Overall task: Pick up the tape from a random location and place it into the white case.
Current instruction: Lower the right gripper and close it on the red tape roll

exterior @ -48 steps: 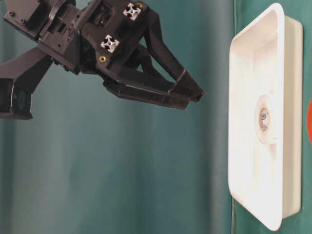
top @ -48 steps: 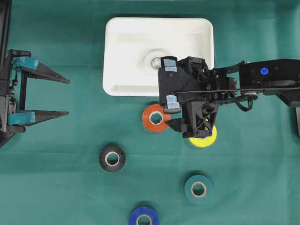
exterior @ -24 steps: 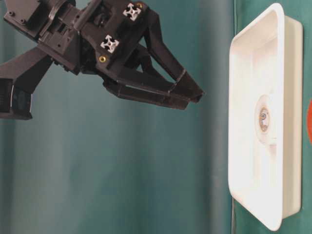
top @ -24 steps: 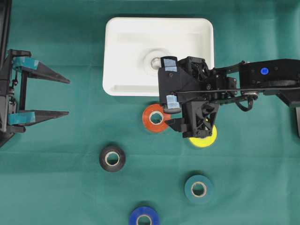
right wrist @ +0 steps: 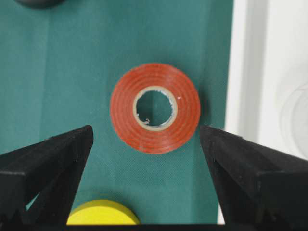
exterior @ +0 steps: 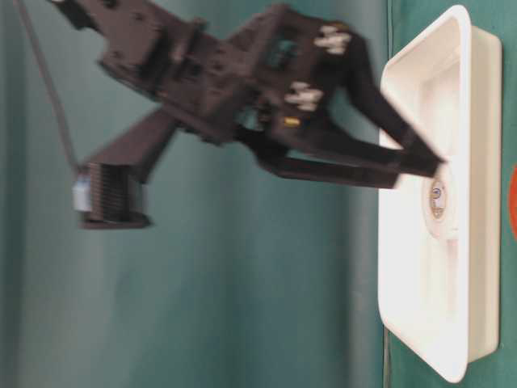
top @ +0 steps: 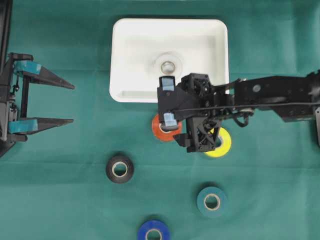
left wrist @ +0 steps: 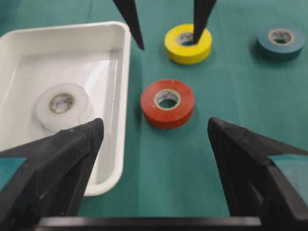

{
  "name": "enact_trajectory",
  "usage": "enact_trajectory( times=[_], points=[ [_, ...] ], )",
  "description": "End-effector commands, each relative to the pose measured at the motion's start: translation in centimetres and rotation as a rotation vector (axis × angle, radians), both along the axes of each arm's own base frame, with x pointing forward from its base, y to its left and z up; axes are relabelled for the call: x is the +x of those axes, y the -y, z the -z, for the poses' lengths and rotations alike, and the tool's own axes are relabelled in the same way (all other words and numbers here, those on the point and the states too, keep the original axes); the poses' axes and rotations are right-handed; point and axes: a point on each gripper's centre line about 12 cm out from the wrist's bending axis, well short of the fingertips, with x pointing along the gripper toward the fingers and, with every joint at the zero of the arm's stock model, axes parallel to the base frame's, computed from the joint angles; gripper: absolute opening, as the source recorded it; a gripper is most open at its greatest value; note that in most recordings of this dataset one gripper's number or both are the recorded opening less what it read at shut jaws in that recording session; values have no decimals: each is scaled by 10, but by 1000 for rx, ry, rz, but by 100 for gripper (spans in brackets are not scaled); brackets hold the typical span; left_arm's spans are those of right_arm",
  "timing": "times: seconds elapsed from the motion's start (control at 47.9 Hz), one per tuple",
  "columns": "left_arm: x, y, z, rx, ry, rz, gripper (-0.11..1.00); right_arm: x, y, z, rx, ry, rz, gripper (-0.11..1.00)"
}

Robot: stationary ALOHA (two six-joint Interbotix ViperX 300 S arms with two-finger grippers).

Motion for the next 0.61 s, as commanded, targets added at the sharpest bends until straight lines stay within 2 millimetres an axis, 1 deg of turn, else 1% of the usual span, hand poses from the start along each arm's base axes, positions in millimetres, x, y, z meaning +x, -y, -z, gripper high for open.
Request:
enact_trajectory(
  times=[0.0, 0.146, 0.397, 0.585],
  points=[
    [3, 0, -6, -2, 20, 1, 86, 5, -1, 3, 8, 25, 9, 91],
    [3, 0, -6, -1, 22, 1, 86, 8, -1, 20, 16, 19, 20, 91],
    [3, 0, -6, -1, 20, 1, 86, 14, -9, 35, 21, 52, 5, 91],
    [3, 0, -6, -1, 20, 1, 86, 17, -12, 54, 29, 34, 7, 91]
  ],
)
